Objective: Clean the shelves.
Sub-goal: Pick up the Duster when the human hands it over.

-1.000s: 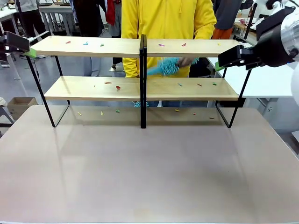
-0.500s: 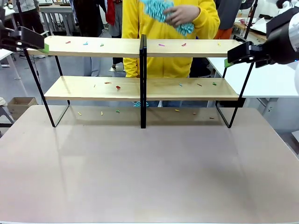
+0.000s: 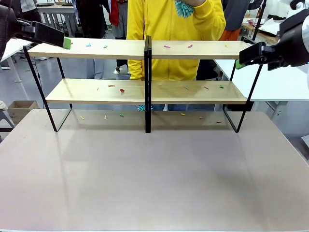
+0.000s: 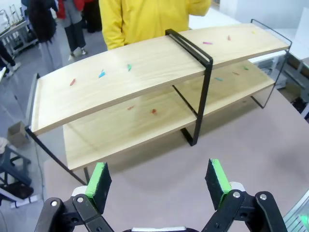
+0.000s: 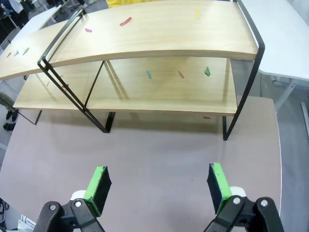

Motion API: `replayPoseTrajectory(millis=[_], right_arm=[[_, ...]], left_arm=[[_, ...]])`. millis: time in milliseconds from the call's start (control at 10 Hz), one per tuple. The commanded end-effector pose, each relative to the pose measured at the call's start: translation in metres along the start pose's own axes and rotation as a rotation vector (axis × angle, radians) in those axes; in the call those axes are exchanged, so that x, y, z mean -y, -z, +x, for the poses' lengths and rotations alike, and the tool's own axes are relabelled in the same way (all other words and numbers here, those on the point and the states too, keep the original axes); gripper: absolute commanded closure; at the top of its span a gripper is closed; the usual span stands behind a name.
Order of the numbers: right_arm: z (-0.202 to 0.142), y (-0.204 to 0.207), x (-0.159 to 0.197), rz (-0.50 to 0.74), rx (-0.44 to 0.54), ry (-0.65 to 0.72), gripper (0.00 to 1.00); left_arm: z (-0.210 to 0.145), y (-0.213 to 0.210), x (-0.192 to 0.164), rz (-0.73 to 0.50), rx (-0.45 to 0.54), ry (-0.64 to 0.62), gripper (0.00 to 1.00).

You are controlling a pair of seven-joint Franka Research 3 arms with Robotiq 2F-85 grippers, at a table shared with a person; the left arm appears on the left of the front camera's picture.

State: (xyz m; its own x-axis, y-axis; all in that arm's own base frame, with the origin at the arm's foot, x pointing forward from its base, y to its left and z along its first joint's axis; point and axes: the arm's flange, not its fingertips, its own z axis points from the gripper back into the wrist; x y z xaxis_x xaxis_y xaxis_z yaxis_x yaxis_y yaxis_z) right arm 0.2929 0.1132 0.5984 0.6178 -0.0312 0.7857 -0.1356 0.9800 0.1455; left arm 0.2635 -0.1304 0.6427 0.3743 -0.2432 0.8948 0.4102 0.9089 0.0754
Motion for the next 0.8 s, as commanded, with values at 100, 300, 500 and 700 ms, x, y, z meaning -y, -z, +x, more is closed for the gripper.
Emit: replayPoseTrajectory(millis=[100, 300, 500, 700], right_arm=[[0.000, 0.002, 0.003, -0.029, 0.003, 0.023, 0.00], [-0.002, -0.005, -0.004, -0.016, 0.024, 0.019, 0.00], [-0.008, -0.018, -0.015, -0.049, 0.080, 0.027, 0.00], [-0.014, -0.030, -0.025, -0.046, 0.104, 0.051, 0.00]], left_arm=[[-0.101, -0.009, -0.008, -0.011, 0.040, 0.012, 0.00], [-0.101, -0.009, -0.008, -0.007, 0.045, -0.003, 0.00], [-0.100, -0.006, -0.009, 0.005, 0.038, -0.009, 0.00], [-0.100, -0.005, -0.010, 0.016, 0.037, -0.008, 0.00]])
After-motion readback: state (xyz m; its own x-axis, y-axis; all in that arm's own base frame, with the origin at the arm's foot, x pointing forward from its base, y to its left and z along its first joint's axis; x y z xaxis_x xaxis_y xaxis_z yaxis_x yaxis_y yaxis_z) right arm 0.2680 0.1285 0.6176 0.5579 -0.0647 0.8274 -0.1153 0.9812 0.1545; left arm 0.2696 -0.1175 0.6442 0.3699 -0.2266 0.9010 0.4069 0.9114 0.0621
